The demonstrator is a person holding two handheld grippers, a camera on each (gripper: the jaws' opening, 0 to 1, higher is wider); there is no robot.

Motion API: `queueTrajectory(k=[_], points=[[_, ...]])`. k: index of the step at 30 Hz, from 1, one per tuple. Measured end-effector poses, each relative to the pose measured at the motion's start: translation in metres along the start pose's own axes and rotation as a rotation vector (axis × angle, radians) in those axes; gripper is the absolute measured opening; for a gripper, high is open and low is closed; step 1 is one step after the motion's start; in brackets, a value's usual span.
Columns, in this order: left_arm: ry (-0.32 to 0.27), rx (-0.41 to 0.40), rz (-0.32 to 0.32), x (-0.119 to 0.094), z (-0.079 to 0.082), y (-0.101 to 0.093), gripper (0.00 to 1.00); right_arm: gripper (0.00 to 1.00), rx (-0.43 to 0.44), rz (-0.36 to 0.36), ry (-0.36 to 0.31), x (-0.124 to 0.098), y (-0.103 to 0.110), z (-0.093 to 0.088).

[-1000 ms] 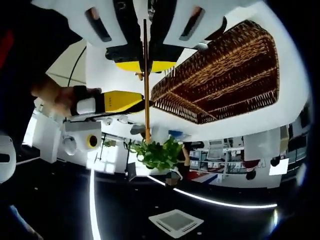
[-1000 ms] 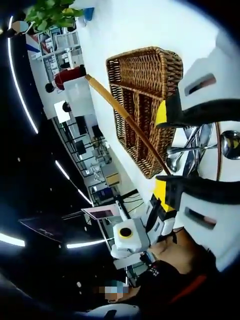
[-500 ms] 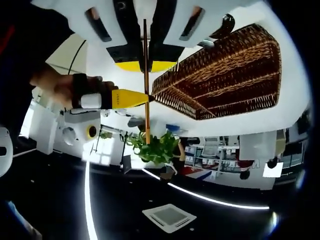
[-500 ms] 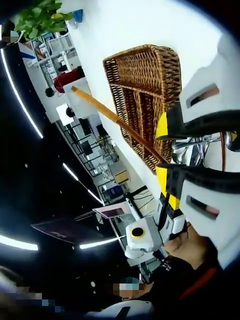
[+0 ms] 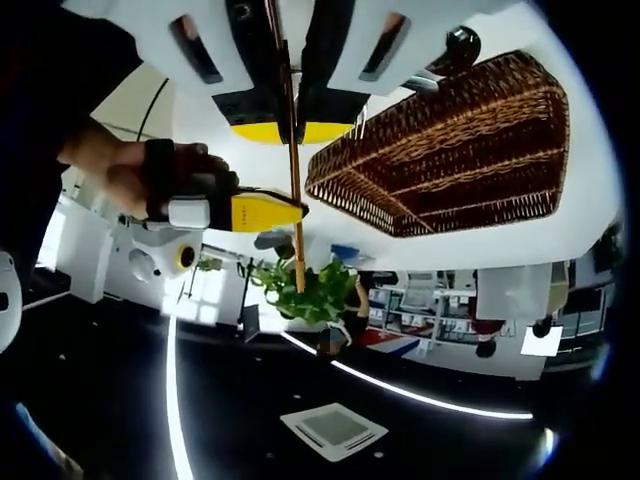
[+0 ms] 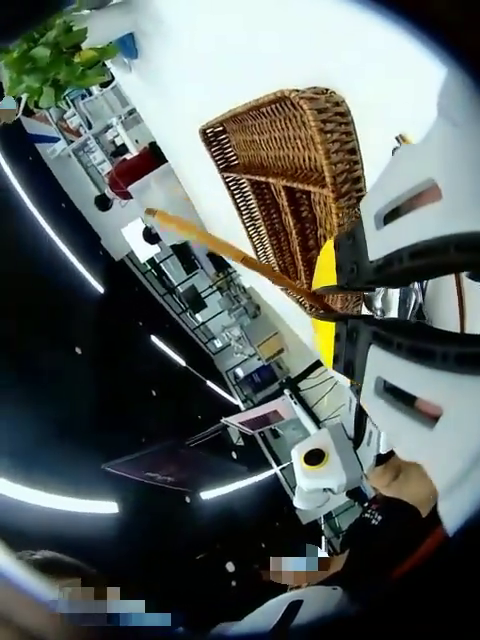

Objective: Arrange the knives, forks, and spoons in their matching storage slots by inserting each utensil handle-first until every utensil is classified and aligned in the correct compartment

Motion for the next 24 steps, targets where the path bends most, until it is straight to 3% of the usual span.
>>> queueTrajectory(k=[7,17,24], points=[[0.013,0.012,-0.028,0.009,-0.004,-0.006,0.05,0.03,0.048,0.043,-0.012,0.001,0.005,0.002],[0.010,0.048,-0.081,0.014,0.000,-0.022,0.08,0.03,0.034,0.049,-0.011,0.005,0.011,0.004],[0.017,0.072,-0.096,0.015,0.001,-0.027,0.16,0.02,-0.017,0.020,-0.008,0.005,0.012,0.006]])
Point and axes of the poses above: the point that each gripper's makers call its tool centre point, and the gripper's own axes: x roughly forward along the fingers, y roughly to its left, z roughly out of its top, the point moved 5 cm from there along -x, roughly backward along the fingers, and after that the axes turned 4 degrees about y, right-handed, at the moved point
